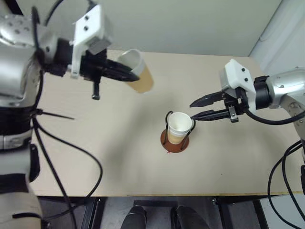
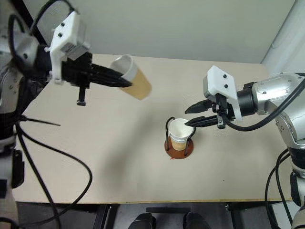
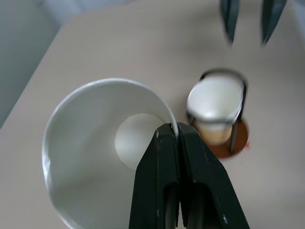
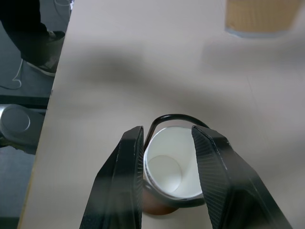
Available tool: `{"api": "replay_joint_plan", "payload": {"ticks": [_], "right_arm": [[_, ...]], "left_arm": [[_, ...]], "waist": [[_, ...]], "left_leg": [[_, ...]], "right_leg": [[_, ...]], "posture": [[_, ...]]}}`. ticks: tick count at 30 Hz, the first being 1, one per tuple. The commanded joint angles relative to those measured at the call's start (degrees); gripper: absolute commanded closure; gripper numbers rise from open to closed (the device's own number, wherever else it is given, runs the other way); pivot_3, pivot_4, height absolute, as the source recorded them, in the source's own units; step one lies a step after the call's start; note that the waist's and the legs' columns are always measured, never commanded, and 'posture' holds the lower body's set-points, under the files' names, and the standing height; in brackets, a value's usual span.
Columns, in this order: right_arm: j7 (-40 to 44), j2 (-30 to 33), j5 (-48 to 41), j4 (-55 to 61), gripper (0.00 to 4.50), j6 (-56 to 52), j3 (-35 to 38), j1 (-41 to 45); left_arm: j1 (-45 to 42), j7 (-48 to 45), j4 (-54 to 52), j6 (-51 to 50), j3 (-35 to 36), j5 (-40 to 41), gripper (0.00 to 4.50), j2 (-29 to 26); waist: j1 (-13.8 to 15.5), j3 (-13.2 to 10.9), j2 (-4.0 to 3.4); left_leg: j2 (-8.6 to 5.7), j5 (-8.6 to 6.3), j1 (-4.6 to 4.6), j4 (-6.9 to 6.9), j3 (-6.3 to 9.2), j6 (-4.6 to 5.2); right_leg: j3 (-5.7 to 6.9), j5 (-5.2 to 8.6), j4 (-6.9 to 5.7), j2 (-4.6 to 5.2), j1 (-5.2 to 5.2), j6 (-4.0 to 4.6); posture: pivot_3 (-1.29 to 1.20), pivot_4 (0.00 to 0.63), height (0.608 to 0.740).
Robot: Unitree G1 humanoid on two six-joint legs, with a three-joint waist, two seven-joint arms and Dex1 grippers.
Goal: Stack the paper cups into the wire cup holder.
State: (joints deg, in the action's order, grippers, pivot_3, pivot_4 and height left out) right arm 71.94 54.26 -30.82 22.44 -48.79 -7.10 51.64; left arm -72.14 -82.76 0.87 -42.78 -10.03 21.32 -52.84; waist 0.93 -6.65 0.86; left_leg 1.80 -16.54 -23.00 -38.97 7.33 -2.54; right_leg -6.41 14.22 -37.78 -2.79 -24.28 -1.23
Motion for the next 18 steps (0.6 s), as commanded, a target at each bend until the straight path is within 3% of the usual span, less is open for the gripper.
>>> {"api": "replay_joint_plan", "payload": {"ticks": [1,16,18], "right_arm": [[-2.3,2.3,-1.4,3.5,2.88,-1.5,4.2,-2.0],[-9.8,11.0,-4.0,9.5,2.88,-6.5,15.6,-13.1],[-10.4,11.9,-4.5,10.0,2.33,-7.0,16.6,-14.0]], "left_arm": [[-4.0,-3.1,3.4,2.7,-2.7,-0.3,4.48,4.1],[-8.1,-9.4,15.2,13.7,-9.7,-4.9,4.48,17.0],[-8.3,-9.7,16.3,14.7,-10.4,-5.1,4.50,18.2]], "waist": [[0.0,0.0,0.00],[0.7,0.0,0.01],[0.9,0.0,0.01]], "left_leg": [[0.00,-0.01,0.00,0.00,0.00,0.01],[-0.04,-0.05,-0.09,-0.18,-0.09,0.08],[-0.05,-0.05,-0.10,-0.22,-0.10,0.09]], "right_leg": [[-0.02,0.02,0.01,0.00,0.00,-0.04],[-0.17,0.04,-0.02,0.02,0.05,-0.51],[-0.18,0.02,-0.01,0.02,0.07,-0.55]], "posture": [[0.00,0.150,0.740],[0.00,0.150,0.740],[0.00,0.150,0.740]]}}
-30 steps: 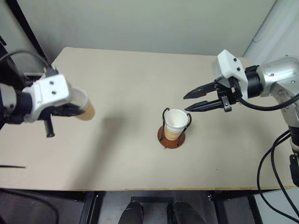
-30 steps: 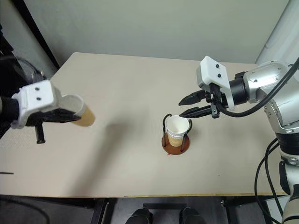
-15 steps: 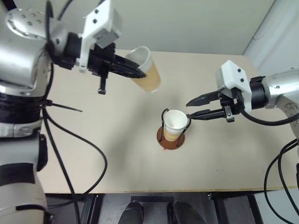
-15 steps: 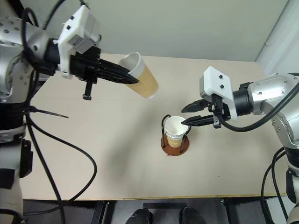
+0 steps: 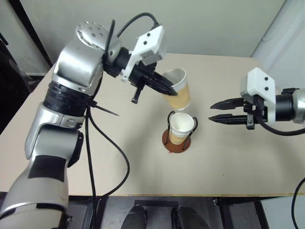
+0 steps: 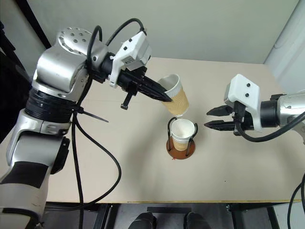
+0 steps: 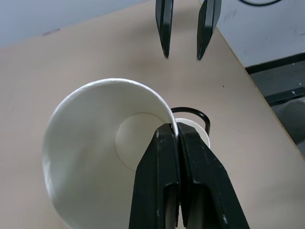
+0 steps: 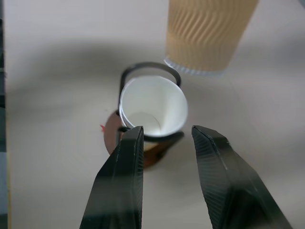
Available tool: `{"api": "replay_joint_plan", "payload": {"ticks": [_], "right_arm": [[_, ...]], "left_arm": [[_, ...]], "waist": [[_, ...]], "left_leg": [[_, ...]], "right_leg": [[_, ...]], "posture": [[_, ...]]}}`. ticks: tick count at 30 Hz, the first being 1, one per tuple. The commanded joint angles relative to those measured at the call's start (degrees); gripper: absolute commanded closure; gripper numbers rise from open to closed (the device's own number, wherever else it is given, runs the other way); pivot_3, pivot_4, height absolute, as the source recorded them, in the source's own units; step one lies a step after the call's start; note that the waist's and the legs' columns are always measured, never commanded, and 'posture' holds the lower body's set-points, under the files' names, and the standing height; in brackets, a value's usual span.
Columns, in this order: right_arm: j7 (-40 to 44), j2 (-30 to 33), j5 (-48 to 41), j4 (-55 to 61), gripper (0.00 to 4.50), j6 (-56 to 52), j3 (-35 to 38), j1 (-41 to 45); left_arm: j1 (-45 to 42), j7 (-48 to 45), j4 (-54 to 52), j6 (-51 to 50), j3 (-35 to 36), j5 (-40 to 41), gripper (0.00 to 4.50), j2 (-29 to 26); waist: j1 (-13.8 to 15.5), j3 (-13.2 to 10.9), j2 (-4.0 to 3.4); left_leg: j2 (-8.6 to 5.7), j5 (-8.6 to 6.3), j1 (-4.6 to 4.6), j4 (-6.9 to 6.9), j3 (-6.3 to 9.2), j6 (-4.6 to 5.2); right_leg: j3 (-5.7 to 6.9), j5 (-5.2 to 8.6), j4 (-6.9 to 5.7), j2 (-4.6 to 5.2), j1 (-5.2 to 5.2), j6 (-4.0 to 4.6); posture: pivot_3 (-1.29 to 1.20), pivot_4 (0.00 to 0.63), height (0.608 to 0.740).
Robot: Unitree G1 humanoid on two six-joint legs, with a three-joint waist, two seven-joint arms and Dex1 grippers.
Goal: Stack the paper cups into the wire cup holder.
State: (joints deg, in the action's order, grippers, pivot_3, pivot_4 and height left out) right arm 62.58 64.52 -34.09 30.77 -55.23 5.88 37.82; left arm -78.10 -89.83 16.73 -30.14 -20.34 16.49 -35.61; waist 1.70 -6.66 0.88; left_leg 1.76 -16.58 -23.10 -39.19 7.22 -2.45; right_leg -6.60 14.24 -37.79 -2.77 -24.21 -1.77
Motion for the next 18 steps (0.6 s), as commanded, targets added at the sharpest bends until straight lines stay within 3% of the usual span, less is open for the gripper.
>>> {"api": "replay_joint_plan", "payload": {"ticks": [1,5,18], "right_arm": [[-1.3,1.9,-1.6,2.0,1.97,-0.8,4.0,-0.5],[-2.8,2.1,-2.9,3.4,0.66,-1.0,4.7,-1.1],[-5.2,3.1,-5.4,4.3,0.66,-1.5,4.8,-1.3]], "left_arm": [[-2.3,-2.7,0.6,2.4,-0.5,-0.1,4.50,1.3],[-2.2,-2.7,0.8,3.7,-2.3,0.5,4.50,2.3],[-2.5,-2.7,2.2,8.0,-9.4,1.8,4.50,3.0]], "waist": [[0.2,0.0,0.00],[0.2,0.0,0.00],[0.5,0.0,0.00]], "left_leg": [[-0.01,0.00,0.00,-0.03,-0.02,0.00],[-0.02,-0.01,0.00,-0.09,-0.07,0.03],[-0.04,-0.32,-0.10,-0.86,-0.13,0.56]], "right_leg": [[-0.01,-0.01,0.00,0.00,0.01,-0.03],[-0.06,-0.02,-0.01,0.00,0.02,-0.09],[-0.11,-0.09,-0.08,0.01,0.22,-0.38]], "posture": [[0.00,0.150,0.740],[0.00,0.150,0.740],[0.00,0.150,0.740]]}}
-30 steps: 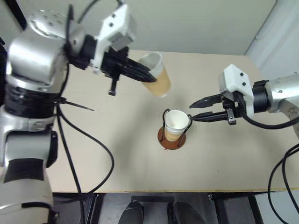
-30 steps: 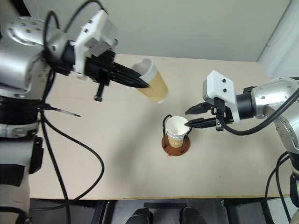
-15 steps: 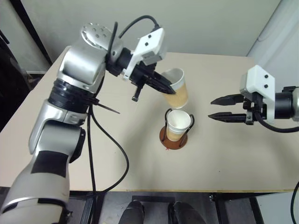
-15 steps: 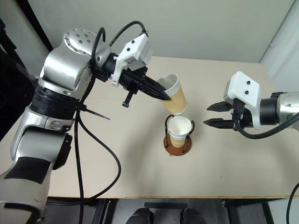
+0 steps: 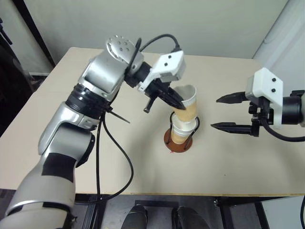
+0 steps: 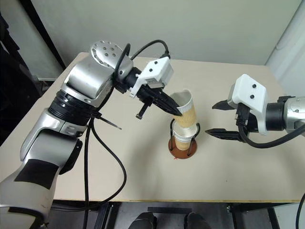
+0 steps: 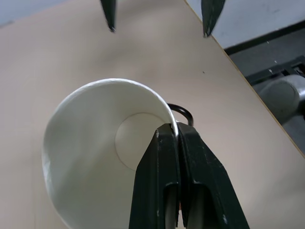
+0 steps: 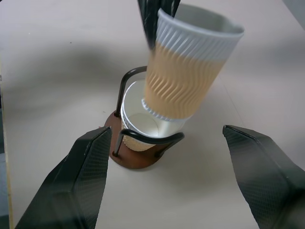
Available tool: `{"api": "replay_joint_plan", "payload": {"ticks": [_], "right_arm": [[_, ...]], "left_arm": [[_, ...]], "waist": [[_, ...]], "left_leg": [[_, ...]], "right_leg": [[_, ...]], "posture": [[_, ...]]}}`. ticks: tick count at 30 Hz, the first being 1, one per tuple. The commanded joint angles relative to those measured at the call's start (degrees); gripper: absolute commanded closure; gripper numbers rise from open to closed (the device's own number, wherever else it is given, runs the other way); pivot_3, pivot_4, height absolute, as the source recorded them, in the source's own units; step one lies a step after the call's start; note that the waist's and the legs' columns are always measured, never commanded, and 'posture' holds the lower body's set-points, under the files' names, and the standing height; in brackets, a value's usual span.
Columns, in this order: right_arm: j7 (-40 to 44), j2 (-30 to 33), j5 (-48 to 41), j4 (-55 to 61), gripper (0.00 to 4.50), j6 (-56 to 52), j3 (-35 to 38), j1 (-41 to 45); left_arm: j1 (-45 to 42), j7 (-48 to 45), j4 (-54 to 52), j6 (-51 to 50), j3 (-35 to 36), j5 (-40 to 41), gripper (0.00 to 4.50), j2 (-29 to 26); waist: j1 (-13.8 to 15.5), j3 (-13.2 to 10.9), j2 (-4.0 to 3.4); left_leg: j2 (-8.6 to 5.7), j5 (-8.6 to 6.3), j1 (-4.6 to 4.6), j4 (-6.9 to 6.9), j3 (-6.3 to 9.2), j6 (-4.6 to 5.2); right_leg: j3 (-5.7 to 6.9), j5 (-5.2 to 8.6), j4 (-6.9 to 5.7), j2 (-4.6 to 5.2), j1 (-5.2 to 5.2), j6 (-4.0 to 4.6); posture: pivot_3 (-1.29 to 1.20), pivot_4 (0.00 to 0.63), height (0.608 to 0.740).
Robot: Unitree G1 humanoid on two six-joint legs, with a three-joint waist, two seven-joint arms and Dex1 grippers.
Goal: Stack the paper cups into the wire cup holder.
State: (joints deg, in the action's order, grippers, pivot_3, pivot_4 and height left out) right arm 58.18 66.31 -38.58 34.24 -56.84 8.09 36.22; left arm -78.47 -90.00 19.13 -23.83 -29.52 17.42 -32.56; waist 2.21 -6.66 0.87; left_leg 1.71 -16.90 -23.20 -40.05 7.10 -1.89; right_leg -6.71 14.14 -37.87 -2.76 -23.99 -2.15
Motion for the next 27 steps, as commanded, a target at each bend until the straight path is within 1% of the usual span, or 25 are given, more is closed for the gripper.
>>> {"api": "replay_joint_plan", "payload": {"ticks": [1,7,15,22,26,27], "right_arm": [[-0.9,1.3,-1.0,0.9,0.66,0.0,2.5,0.3],[-1.7,1.5,-1.6,1.0,0.66,0.0,2.4,0.3],[-2.6,1.9,-2.7,1.5,0.66,-0.6,3.0,-0.1],[-3.4,2.5,-3.9,2.2,0.66,-1.5,4.1,-1.0],[-4.1,2.7,-4.7,2.7,0.66,-2.0,4.6,-1.4],[-4.2,2.7,-4.9,2.8,0.63,-2.1,4.7,-1.5]], "left_arm": [[-2.2,-2.5,0.0,2.1,-0.5,0.8,4.50,0.1],[-2.4,-2.5,1.7,4.1,-2.0,0.3,4.50,0.5],[-4.2,-2.5,7.8,8.1,-4.0,-1.7,4.50,4.2],[-6.7,-2.5,12.6,11.5,-7.7,-1.8,4.50,6.3],[-8.0,-2.5,14.0,14.6,-10.2,-2.1,4.50,6.2],[-8.3,-2.5,14.5,15.6,-10.4,-2.6,4.30,6.4]], "waist": [[0.0,0.0,0.00],[0.2,0.0,0.00],[0.7,0.0,0.00],[0.9,0.0,0.00],[0.9,0.0,0.00],[0.9,0.0,0.00]], "left_leg": [[-0.01,-0.06,0.00,-0.03,-0.01,0.10],[-0.03,-0.05,0.00,-0.08,-0.01,0.10],[-0.04,-0.04,-0.01,-0.09,-0.07,0.08],[-0.07,-0.05,-0.02,-0.10,-0.13,0.09],[-0.09,-0.06,-0.03,-0.11,-0.17,0.10],[-0.09,-0.06,-0.03,-0.11,-0.18,0.11]], "right_leg": [[0.00,-0.02,0.02,0.01,0.02,-0.04],[-0.01,-0.05,0.01,0.02,0.05,-0.08],[-0.05,-0.03,0.03,0.02,0.06,-0.11],[-0.13,0.00,0.04,0.03,0.05,-0.17],[-0.19,0.01,0.05,0.03,0.05,-0.24],[-0.21,0.01,0.05,0.03,0.05,-0.24]], "posture": [[0.00,0.150,0.740],[0.00,0.150,0.740],[0.00,0.150,0.740],[0.00,0.150,0.740],[0.00,0.150,0.740],[0.00,0.150,0.740]]}}
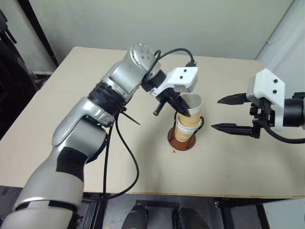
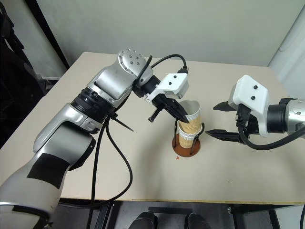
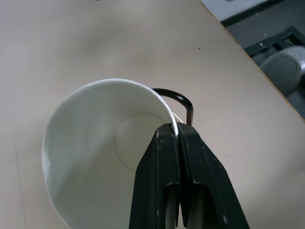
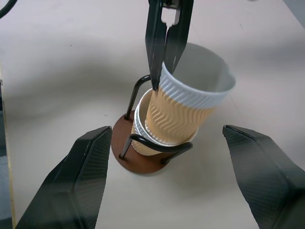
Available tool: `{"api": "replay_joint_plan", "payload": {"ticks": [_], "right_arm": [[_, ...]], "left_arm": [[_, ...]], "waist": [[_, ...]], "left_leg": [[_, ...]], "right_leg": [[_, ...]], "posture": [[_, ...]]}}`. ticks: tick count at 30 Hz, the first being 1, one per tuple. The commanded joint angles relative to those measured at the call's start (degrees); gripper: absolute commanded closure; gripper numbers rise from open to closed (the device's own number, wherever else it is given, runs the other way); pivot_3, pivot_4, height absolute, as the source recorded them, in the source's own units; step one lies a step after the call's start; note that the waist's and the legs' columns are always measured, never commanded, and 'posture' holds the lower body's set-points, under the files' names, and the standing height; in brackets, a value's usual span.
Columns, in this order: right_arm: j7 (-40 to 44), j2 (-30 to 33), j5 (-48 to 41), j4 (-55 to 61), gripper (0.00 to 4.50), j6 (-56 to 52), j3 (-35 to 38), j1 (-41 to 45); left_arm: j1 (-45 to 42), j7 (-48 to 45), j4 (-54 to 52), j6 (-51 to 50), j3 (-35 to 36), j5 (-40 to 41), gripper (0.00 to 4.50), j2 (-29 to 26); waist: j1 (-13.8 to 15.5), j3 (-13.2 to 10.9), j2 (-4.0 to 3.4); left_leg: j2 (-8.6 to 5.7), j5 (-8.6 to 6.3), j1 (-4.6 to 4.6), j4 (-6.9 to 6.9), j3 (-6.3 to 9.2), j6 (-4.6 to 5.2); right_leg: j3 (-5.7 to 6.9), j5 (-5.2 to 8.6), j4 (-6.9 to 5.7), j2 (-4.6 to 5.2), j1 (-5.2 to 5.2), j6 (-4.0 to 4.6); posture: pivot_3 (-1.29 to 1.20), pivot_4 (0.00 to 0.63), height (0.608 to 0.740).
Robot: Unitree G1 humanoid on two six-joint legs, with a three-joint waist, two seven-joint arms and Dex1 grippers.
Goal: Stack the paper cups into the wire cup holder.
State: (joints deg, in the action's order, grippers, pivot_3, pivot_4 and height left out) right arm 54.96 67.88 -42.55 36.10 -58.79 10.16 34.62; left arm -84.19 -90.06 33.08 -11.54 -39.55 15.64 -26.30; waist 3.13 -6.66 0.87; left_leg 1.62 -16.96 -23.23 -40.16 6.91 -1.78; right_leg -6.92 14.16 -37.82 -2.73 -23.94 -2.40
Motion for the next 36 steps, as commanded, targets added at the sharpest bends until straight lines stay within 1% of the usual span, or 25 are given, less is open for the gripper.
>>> {"api": "replay_joint_plan", "payload": {"ticks": [1,2,4,7,9,12,15,17,20,21,24,27,30,33,36], "right_arm": [[-1.1,1.1,-1.0,1.0,0.63,-0.2,2.7,0.1],[-1.2,1.2,-1.1,1.0,0.63,-0.2,2.7,0.1],[-1.2,1.1,-1.1,0.8,0.63,0.0,2.4,0.3],[-1.1,1.0,-1.2,0.5,0.63,0.4,1.7,0.7],[-0.9,1.0,-1.1,0.2,0.63,0.7,1.3,1.1],[-0.7,0.7,-0.9,-0.4,0.63,1.3,0.6,1.6],[-1.2,-0.8,-1.2,-1.2,0.63,1.5,-0.6,3.0],[-1.5,-2.0,-1.5,-1.7,0.63,1.6,-1.2,3.7],[-1.9,-4.2,-2.3,-2.5,0.63,1.3,-2.4,5.0],[-1.9,-4.9,-2.4,-2.9,0.63,1.3,-3.0,5.4],[-0.9,-6.2,-2.5,-4.7,0.63,1.5,-4.4,6.2],[2.2,-6.8,-0.4,-8.4,0.63,4.0,-7.9,7.6],[5.9,-6.7,3.0,-12.7,0.63,7.9,-11.6,9.4],[9.0,-8.1,4.9,-15.9,0.63,10.7,-13.9,12.1],[10.8,-9.3,5.9,-17.2,0.63,11.8,-15.1,13.5]], "left_arm": [[-2.8,-2.4,0.9,4.0,-0.7,-0.9,4.07,0.2],[-3.2,-2.4,1.3,4.2,-0.8,-0.9,3.83,0.4],[-3.9,-2.4,1.9,4.7,-0.3,-0.8,3.17,1.0],[-4.1,-2.4,2.0,4.5,0.4,-0.8,3.17,1.2],[-3.6,-2.4,0.7,3.7,0.2,0.2,3.17,0.3],[-3.0,-2.2,0.6,1.2,4.1,-0.5,3.17,0.8],[-1.3,1.4,-2.4,-6.3,11.4,1.9,3.17,-0.9],[2.4,3.9,-7.3,-12.7,16.9,4.0,3.17,-4.5],[11.0,9.1,-18.2,-23.5,25.5,7.9,3.17,-11.5],[15.2,12.2,-22.5,-26.5,29.3,9.1,3.17,-13.9],[25.3,21.3,-32.9,-35.8,39.3,13.2,3.17,-17.7],[37.7,28.8,-40.4,-40.2,50.3,13.6,3.17,-22.0],[46.0,34.0,-45.4,-44.2,59.5,15.0,3.17,-25.4],[49.7,37.8,-49.1,-47.8,66.2,16.7,3.17,-28.3],[51.0,40.6,-50.5,-49.9,69.9,17.8,3.17,-30.5]], "waist": [[0.0,0.0,0.00],[0.0,0.0,0.00],[0.0,0.0,0.00],[0.1,0.0,0.00],[0.1,0.0,0.00],[0.1,0.0,0.00],[0.0,0.0,0.00],[-0.2,0.0,0.00],[-1.4,0.0,-0.07],[-1.9,0.0,-0.09],[-2.1,0.0,-0.05],[-1.9,0.0,-0.05],[-2.0,0.0,-0.04],[-1.7,0.0,-0.02],[-1.6,0.0,-0.02]], "left_leg": [[-0.01,0.00,0.00,0.00,-0.01,0.00],[-0.01,0.00,0.00,0.00,-0.02,0.01],[-0.02,-0.02,0.00,-0.01,-0.02,0.03],[-0.03,-0.03,-0.03,-0.03,-0.05,0.05],[-0.03,-0.05,-0.02,-0.03,-0.12,0.09],[-0.03,-0.05,-0.02,-0.03,-0.17,0.09],[-0.05,-0.05,-0.02,-0.03,-0.27,0.09],[-0.05,-0.06,0.03,0.00,-0.44,0.11],[-0.03,-0.08,0.30,0.06,-0.96,0.15],[-0.06,-0.08,0.36,0.07,-1.06,0.15],[-0.05,-0.08,0.44,0.06,-1.18,0.15],[-0.07,-0.08,0.40,0.03,-1.19,0.15],[-0.05,-0.08,0.43,0.05,-1.22,0.15],[-0.01,-0.05,0.43,0.04,-1.16,0.13],[-0.01,0.03,0.45,0.05,-1.16,0.15]], "right_leg": [[-0.01,0.01,0.01,0.00,0.00,-0.02],[-0.02,0.01,0.01,0.00,0.00,-0.03],[-0.04,0.02,0.01,0.00,0.00,-0.05],[-0.06,0.02,0.02,0.01,0.00,-0.09],[-0.14,0.03,0.03,0.01,0.00,-0.11],[-0.18,0.04,0.03,0.01,-0.03,-0.15],[-0.29,0.04,0.03,0.01,-0.06,-0.20],[-0.42,0.06,0.01,0.00,-0.07,-0.24],[-0.85,0.12,-0.13,-0.05,-0.09,-0.36],[-0.90,0.13,-0.13,-0.07,-0.09,-0.39],[-0.92,0.17,-0.17,-0.09,-0.14,-0.48],[-1.01,0.14,-0.16,0.01,-0.21,-0.52],[-1.01,0.13,-0.19,-0.03,-0.24,-0.50],[-0.96,0.04,-0.21,-0.03,-0.31,-0.36],[-0.94,-0.07,-0.21,-0.04,-0.29,-0.24]], "posture": [[0.00,0.150,0.740],[0.00,0.150,0.740],[0.00,0.150,0.740],[0.00,0.150,0.740],[0.00,0.150,0.740],[0.00,0.150,0.740],[0.00,0.150,0.740],[0.00,0.150,0.740],[0.00,0.150,0.740],[0.00,0.150,0.740],[0.00,0.150,0.740],[0.00,0.150,0.740],[0.00,0.150,0.740],[0.00,0.150,0.740],[0.00,0.150,0.740]]}}
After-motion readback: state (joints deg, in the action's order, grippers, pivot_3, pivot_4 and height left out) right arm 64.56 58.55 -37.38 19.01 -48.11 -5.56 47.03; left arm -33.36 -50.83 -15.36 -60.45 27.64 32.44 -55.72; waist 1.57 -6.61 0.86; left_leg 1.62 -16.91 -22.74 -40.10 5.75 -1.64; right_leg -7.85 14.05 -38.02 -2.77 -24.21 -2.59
